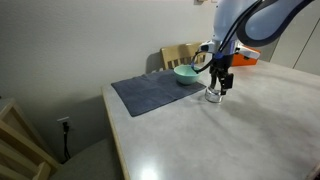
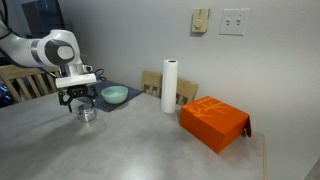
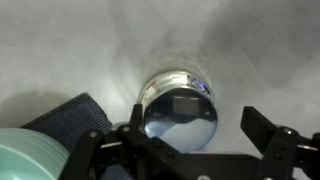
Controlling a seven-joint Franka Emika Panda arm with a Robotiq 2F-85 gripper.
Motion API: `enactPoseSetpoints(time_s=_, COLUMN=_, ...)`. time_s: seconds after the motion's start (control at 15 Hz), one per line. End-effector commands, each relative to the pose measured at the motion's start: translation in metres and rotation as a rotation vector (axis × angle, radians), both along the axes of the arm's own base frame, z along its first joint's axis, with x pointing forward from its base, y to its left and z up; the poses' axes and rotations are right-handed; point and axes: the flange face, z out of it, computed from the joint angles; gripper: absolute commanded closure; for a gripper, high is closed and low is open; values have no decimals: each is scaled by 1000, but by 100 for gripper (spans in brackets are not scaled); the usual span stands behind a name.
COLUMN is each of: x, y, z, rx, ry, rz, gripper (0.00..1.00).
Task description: Take the silver lid from the silver bottle and place it on the table
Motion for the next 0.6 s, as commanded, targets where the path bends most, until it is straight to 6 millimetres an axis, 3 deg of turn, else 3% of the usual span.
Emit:
enactPoseSetpoints(time_s=0.0, x=5, y=-6, z=3, rx=25, ry=4, rz=15, gripper=0)
enactPoseSetpoints(time_s=0.53, x=8, y=-24, z=0, rx=49, ry=3, rz=24, gripper=0)
